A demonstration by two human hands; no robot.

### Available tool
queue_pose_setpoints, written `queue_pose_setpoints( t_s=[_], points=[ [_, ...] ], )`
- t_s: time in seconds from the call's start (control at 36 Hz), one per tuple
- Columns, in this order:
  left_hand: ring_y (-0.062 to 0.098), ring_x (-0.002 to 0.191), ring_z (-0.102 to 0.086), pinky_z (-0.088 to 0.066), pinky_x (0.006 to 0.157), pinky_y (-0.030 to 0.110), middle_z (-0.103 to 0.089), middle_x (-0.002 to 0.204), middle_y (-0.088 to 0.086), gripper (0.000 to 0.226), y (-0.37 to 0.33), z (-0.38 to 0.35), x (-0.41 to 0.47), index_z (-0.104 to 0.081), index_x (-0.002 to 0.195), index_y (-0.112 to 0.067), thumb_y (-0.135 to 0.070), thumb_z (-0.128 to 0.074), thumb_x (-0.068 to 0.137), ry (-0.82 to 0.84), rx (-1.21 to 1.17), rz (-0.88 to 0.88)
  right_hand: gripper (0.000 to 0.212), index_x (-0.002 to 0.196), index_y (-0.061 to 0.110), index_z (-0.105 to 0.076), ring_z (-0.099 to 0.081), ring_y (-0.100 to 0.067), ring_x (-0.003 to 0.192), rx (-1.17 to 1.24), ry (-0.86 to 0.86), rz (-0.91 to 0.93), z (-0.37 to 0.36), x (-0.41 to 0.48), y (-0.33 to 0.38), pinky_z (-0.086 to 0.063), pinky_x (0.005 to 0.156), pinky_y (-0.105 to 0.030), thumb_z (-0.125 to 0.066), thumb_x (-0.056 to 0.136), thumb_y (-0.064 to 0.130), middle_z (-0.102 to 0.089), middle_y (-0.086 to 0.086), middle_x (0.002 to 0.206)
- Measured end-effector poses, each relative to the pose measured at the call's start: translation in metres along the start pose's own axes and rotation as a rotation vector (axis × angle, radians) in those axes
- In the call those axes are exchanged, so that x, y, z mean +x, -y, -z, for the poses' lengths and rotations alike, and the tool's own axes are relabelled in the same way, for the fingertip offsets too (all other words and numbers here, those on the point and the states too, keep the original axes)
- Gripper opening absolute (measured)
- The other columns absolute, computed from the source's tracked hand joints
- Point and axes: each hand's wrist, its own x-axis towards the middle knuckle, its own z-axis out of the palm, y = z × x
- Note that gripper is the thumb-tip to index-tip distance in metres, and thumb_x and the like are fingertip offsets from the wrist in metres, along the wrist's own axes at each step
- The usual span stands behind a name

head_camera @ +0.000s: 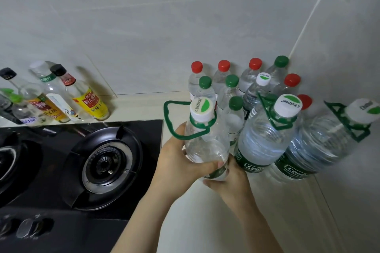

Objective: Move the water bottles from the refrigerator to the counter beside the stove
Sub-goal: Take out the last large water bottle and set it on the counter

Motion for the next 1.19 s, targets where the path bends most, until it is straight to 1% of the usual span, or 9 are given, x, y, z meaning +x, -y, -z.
queue_pose_setpoints(
  t_s=[0.25,0.39,0.53,0.61,0.75,0.86,0.94,1.08,1.19],
  points=[
    [0.002,0.099,-0.064,-0.051,0.079,0.014,-0.068,0.104,-0.018,0.071,0.007,-0.007,0.001,-0.058,0.116,-0.022,-0.001,-0.089,0.055,-0.005,-0.025,-0.007,0.074,0.125,0.028,-0.051,-0.059,-0.002,0.101,-0.044,-0.04,-0.006,-0.005,0.004,-0.007,-0.039,0.078,-0.003,-0.086,0.06,0.019,-0.063,0.019,0.106],
    [0.001,0.101,-0.063,-0.051,0.08,0.014,-0.068,0.105,-0.018,0.073,0.012,-0.007,0.005,-0.057,0.118,-0.024,-0.005,-0.09,0.056,0.012,-0.017,-0.007,0.08,0.131,0.021,-0.05,-0.06,-0.008,0.108,-0.073,-0.048,-0.031,-0.007,0.006,-0.01,-0.048,0.093,-0.026,-0.087,0.06,0.021,-0.065,0.01,0.115],
    [0.001,0.104,-0.061,-0.051,0.082,0.014,-0.066,0.11,-0.017,0.074,0.014,-0.01,0.012,-0.057,0.12,-0.026,-0.01,-0.09,0.056,0.028,0.041,-0.019,0.081,0.133,0.017,-0.048,-0.059,-0.011,0.112,-0.11,-0.049,-0.054,-0.007,0.006,-0.006,-0.045,0.095,-0.025,-0.087,0.063,0.025,-0.064,0.006,0.119],
    [0.0,0.105,-0.06,-0.051,0.082,0.014,-0.065,0.111,-0.018,0.078,0.017,-0.012,0.013,-0.055,0.124,-0.026,-0.016,-0.091,0.055,0.04,0.063,-0.003,0.07,0.125,0.018,-0.053,-0.061,-0.013,0.107,-0.165,-0.041,-0.102,-0.006,0.005,-0.003,-0.046,0.09,-0.023,-0.086,0.064,0.029,-0.067,0.006,0.113],
    [-0.008,0.101,-0.059,-0.046,0.076,0.005,-0.064,0.108,-0.025,0.077,0.018,-0.013,0.01,-0.056,0.124,-0.026,-0.012,-0.09,0.057,0.035,0.043,0.011,0.063,0.124,0.015,-0.056,-0.062,-0.017,0.104,-0.228,-0.047,-0.151,-0.005,0.0,0.001,-0.049,0.087,-0.027,-0.082,0.069,0.033,-0.068,0.002,0.11],
    [-0.008,0.102,-0.058,-0.048,0.079,0.009,-0.062,0.108,-0.028,0.079,0.018,-0.014,0.009,-0.052,0.123,-0.036,-0.02,-0.091,0.056,0.031,0.068,0.03,0.05,0.121,0.016,-0.057,-0.061,-0.022,0.108,-0.253,-0.052,-0.161,0.004,-0.009,0.005,-0.048,0.087,-0.03,-0.077,0.076,0.025,-0.067,-0.002,0.112],
    [-0.005,0.107,-0.056,-0.047,0.085,0.014,-0.06,0.113,-0.025,0.078,0.019,-0.012,0.007,-0.045,0.116,-0.049,-0.028,-0.091,0.056,0.05,0.104,0.072,0.052,0.126,0.018,-0.055,-0.06,-0.02,0.111,-0.295,-0.045,-0.166,0.012,-0.018,0.008,-0.047,0.089,-0.029,-0.074,0.079,0.029,-0.065,0.0,0.119],
    [0.012,0.129,-0.043,-0.041,0.104,0.031,-0.042,0.144,-0.009,0.097,0.021,-0.002,-0.009,-0.034,0.143,-0.026,-0.032,-0.087,0.062,0.016,0.148,0.175,0.049,0.128,0.018,-0.056,-0.059,-0.018,0.113,-0.306,-0.05,-0.149,0.024,-0.035,0.012,-0.047,0.094,-0.032,-0.07,0.082,0.029,-0.064,0.0,0.124],
    [0.01,0.124,-0.047,-0.043,0.101,0.028,-0.048,0.137,-0.008,0.084,0.015,0.006,-0.032,-0.04,0.14,-0.021,-0.026,-0.084,0.069,-0.057,0.124,0.172,0.04,0.121,0.019,-0.06,-0.06,-0.017,0.108,-0.277,-0.061,-0.105,0.032,-0.048,0.021,-0.049,0.093,-0.034,-0.07,0.083,0.025,-0.065,0.0,0.119]
  ],
)
